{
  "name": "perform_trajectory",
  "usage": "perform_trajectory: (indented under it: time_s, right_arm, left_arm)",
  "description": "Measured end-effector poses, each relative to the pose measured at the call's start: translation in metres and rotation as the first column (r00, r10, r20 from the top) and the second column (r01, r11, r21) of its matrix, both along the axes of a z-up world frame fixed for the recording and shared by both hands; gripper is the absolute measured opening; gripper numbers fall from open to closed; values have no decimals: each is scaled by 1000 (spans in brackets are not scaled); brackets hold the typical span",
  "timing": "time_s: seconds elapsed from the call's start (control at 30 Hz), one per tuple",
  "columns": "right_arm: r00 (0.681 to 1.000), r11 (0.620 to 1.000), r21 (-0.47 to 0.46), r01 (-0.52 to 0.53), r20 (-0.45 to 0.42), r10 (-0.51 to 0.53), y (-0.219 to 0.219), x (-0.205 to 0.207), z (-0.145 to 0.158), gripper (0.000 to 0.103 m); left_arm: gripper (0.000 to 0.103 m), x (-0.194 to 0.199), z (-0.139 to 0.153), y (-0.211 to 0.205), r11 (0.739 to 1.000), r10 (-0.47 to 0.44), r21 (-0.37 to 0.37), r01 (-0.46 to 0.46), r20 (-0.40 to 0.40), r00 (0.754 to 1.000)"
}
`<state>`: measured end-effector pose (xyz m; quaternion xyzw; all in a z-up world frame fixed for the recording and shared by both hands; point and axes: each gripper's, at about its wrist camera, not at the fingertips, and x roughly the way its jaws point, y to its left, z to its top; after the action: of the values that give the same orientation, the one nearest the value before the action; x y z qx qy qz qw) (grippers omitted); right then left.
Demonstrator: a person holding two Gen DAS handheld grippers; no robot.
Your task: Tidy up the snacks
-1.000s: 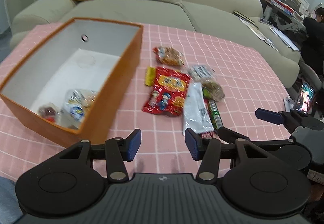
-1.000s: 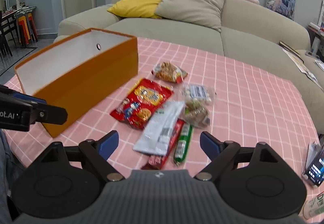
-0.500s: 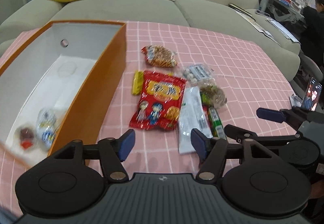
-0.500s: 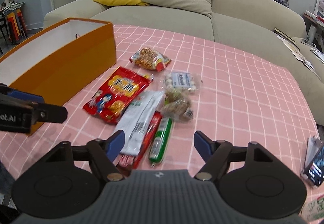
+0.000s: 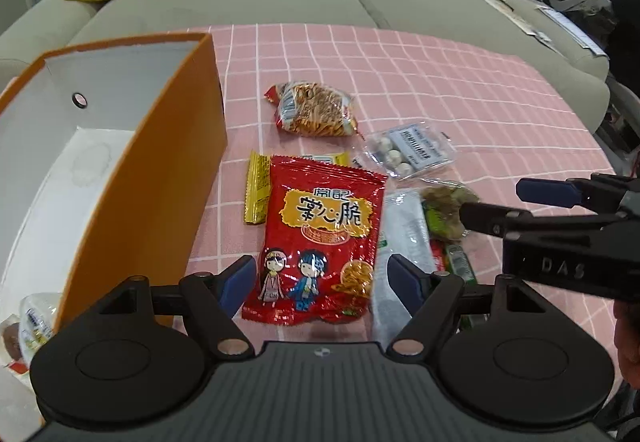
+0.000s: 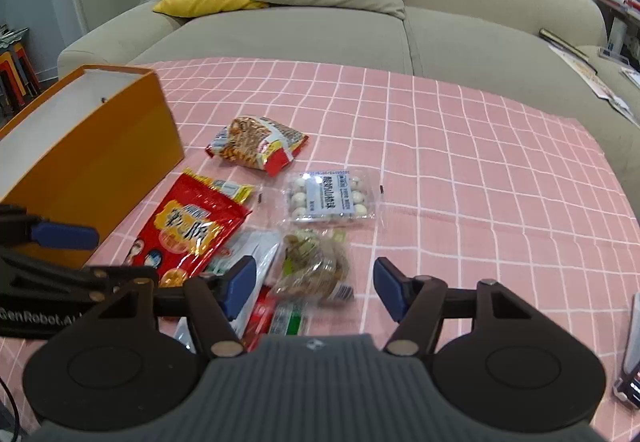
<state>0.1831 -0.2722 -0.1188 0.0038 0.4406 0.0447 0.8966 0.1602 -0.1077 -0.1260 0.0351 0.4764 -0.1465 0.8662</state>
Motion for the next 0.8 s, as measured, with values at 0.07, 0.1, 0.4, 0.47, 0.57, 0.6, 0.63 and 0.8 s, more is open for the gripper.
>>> perform_trajectory:
  time_s: [0.07, 0.1, 0.4, 0.47, 0.57, 0.6, 0.63, 0.8]
  right_arm:
    - [1000, 1000, 20, 8, -15, -8, -3, 8, -4, 63]
    - [1000, 999, 29, 13, -21, -13, -3, 11, -6, 63]
    - [997, 997, 69, 24, -81, -18, -2, 24, -25, 58]
    - [996, 997, 65, 34, -89, -29, -3, 24, -28, 52]
    - [995, 997, 66, 40, -94, -34, -4, 25, -30, 47]
    - [995, 997, 65, 39, -94, -33, -4, 25, -30, 46]
    - [995, 997, 62, 37, -94, -32, -4, 25, -30, 46]
    - [995, 999, 41, 34, -92, -30, 1, 24, -30, 46]
  left_arm:
    - [88, 7, -5, -2, 1000, -5, 11, 6, -22, 1000]
    - [88, 11, -8, -2, 1000, -3, 14, 3, -30, 1000]
    - [88, 30, -23, -10, 997, -15, 76, 21, -69, 998]
    - [89, 33, -25, -11, 997, -21, 75, 27, -71, 997]
    - [92, 38, -26, -11, 998, -7, 63, 12, -81, 997]
    - [92, 39, -27, -11, 998, -2, 59, 6, -83, 997]
    - [92, 40, -27, -11, 998, 1, 55, 4, -85, 996]
    - [94, 45, -31, -13, 998, 45, 40, -41, -106, 993]
